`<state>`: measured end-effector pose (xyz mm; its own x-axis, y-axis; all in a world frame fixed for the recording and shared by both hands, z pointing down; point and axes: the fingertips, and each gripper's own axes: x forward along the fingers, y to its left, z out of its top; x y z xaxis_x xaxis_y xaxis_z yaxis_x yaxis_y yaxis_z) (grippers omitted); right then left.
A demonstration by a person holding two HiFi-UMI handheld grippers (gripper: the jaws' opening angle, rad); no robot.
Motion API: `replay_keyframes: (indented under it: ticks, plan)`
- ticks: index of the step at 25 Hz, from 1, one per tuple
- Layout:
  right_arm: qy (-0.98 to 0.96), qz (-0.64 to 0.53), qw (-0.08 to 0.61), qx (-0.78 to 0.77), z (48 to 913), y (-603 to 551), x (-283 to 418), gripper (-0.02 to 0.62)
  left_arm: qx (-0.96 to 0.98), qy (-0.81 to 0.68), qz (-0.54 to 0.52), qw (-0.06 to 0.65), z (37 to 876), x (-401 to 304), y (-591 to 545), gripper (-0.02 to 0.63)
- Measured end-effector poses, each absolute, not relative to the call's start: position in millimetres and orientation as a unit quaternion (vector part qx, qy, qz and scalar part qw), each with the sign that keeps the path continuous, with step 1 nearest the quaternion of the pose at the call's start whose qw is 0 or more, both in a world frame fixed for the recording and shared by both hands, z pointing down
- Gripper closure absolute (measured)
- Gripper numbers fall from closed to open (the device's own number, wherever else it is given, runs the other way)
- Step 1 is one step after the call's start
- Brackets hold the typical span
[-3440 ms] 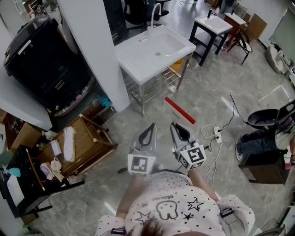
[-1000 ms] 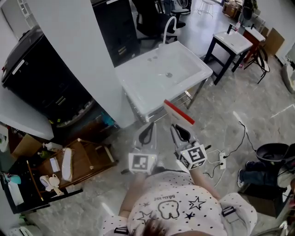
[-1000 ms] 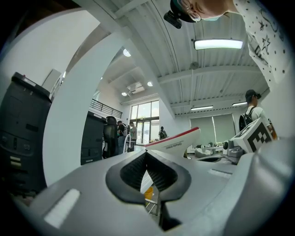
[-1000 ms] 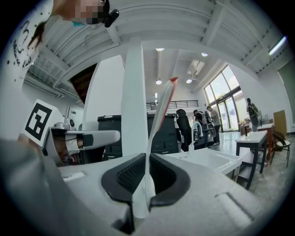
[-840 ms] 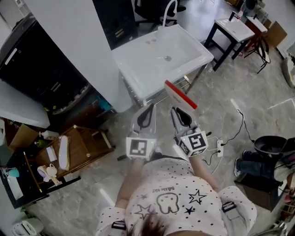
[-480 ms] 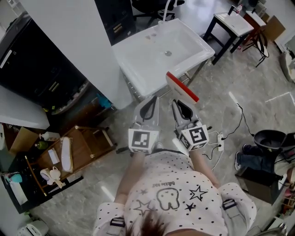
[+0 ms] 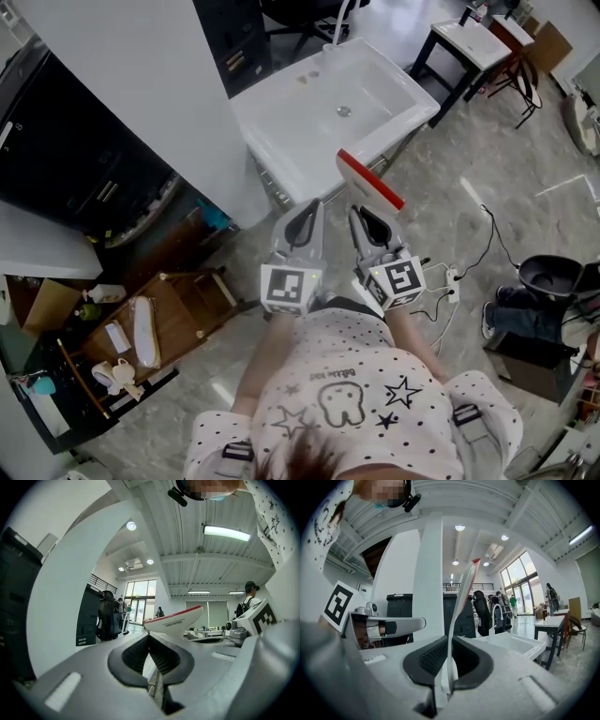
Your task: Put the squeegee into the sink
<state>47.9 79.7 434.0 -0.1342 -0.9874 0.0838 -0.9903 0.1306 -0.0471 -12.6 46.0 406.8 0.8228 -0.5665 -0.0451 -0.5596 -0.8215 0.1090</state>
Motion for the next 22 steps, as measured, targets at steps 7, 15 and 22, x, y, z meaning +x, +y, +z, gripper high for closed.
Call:
replay_keyframes:
  ticks: [7,15,22]
  plan:
    - [-0.744,0.060,0.021,0.665,442,67,42,0.568,0.953,-0.297,-0.030,0.055,415,-29,31,0.617]
    - [-0.749,0.068,0.026,0.659,448,54,44,0.568,0.951,-0.299,-0.025,0.070,423,-25,19,0.617]
    - [-0.757,0.078,0.028,0.649,453,32,57,0.568,0.947,-0.312,-0.024,0.073,427,-14,-4,0.617]
